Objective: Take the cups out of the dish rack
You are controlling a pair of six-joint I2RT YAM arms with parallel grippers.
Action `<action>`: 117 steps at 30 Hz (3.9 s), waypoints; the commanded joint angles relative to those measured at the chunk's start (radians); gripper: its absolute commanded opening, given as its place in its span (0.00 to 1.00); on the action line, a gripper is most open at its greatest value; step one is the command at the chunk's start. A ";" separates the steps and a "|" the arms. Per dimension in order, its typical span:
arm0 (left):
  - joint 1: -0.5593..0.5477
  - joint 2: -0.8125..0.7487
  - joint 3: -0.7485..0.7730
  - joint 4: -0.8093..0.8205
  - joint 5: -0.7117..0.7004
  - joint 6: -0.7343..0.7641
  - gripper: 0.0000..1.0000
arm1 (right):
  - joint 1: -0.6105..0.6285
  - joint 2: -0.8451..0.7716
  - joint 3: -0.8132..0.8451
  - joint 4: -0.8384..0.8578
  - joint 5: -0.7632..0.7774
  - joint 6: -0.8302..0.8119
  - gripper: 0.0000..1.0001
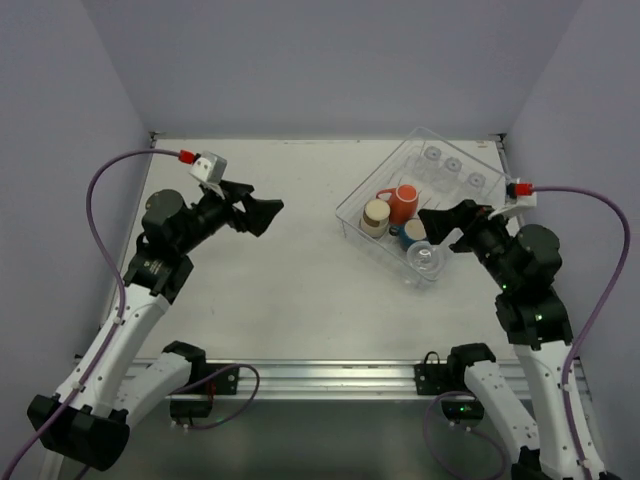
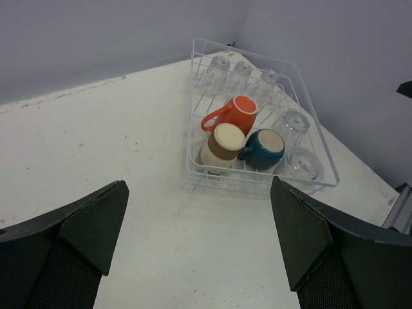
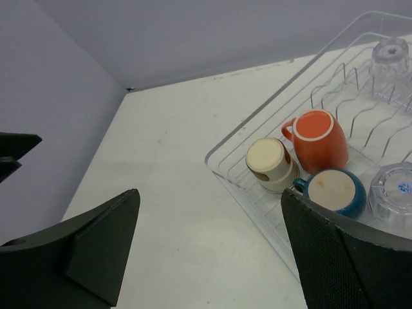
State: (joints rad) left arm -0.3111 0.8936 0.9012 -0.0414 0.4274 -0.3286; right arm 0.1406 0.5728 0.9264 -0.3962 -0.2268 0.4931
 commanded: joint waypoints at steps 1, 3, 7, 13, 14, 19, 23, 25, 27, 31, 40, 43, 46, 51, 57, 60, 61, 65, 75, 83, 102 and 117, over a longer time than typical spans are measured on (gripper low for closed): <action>-0.006 -0.004 -0.028 -0.011 -0.010 0.028 1.00 | 0.007 0.117 0.020 -0.006 0.023 -0.025 0.94; -0.022 -0.008 -0.039 -0.037 -0.024 0.042 1.00 | 0.023 0.168 0.031 -0.010 0.058 -0.051 0.95; -0.058 -0.001 -0.056 -0.043 -0.026 0.049 1.00 | 0.050 0.291 0.063 0.017 0.216 -0.090 0.96; -0.103 0.004 -0.071 -0.014 -0.049 0.049 1.00 | 0.054 0.550 0.187 0.020 0.316 -0.166 0.96; -0.108 0.004 -0.073 -0.012 -0.050 0.052 1.00 | 0.054 0.606 0.201 0.020 0.314 -0.185 0.96; -0.129 -0.001 -0.073 -0.037 -0.101 0.077 1.00 | 0.053 0.777 0.310 0.017 0.253 -0.257 0.94; -0.152 0.004 -0.067 -0.049 -0.128 0.091 1.00 | 0.053 0.916 0.397 -0.023 0.190 -0.324 0.95; -0.160 0.007 -0.065 -0.055 -0.144 0.094 1.00 | 0.051 0.979 0.420 -0.027 0.169 -0.329 0.95; -0.164 0.005 -0.065 -0.057 -0.148 0.097 1.00 | 0.051 1.012 0.430 -0.027 0.179 -0.329 0.95; -0.166 0.007 -0.062 -0.057 -0.151 0.099 1.00 | 0.048 1.084 0.442 -0.027 0.199 -0.326 0.97; -0.166 0.018 -0.062 -0.057 -0.156 0.102 1.00 | 0.048 1.174 0.497 -0.049 0.204 -0.355 0.98; -0.166 0.022 -0.061 -0.057 -0.161 0.102 1.00 | 0.050 1.208 0.523 -0.058 0.210 -0.361 0.94; -0.166 0.024 -0.059 -0.057 -0.165 0.103 1.00 | 0.048 1.233 0.546 -0.070 0.225 -0.369 0.91; -0.166 0.028 -0.059 -0.057 -0.167 0.105 1.00 | 0.050 1.271 0.580 -0.110 0.257 -0.375 0.88; -0.166 0.030 -0.058 -0.055 -0.170 0.102 1.00 | 0.048 1.259 0.572 -0.098 0.257 -0.366 0.63; -0.166 0.031 -0.058 -0.054 -0.173 0.099 1.00 | 0.050 1.219 0.563 -0.081 0.262 -0.352 0.46; -0.166 0.033 -0.056 -0.052 -0.171 0.097 1.00 | 0.050 1.205 0.562 -0.076 0.273 -0.349 0.46; -0.166 0.045 -0.051 -0.048 -0.167 0.085 1.00 | 0.048 1.101 0.549 -0.044 0.285 -0.326 0.39; -0.166 0.114 0.019 -0.008 -0.033 -0.047 1.00 | 0.036 0.823 0.441 0.072 0.233 -0.210 0.34; -0.181 0.254 -0.028 0.522 0.237 -0.487 0.99 | 0.013 0.583 0.143 0.408 -0.075 0.149 0.32; -0.361 0.528 0.091 0.710 0.114 -0.621 0.82 | 0.014 0.369 -0.208 0.942 -0.381 0.611 0.31; -0.376 0.527 0.085 0.833 0.116 -0.590 0.18 | 0.014 0.472 -0.301 1.178 -0.488 0.791 0.32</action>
State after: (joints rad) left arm -0.6754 1.4506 0.9737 0.6968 0.5472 -0.9543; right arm 0.1516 1.0294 0.6304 0.6247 -0.6857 1.2098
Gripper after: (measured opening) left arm 0.251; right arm 0.738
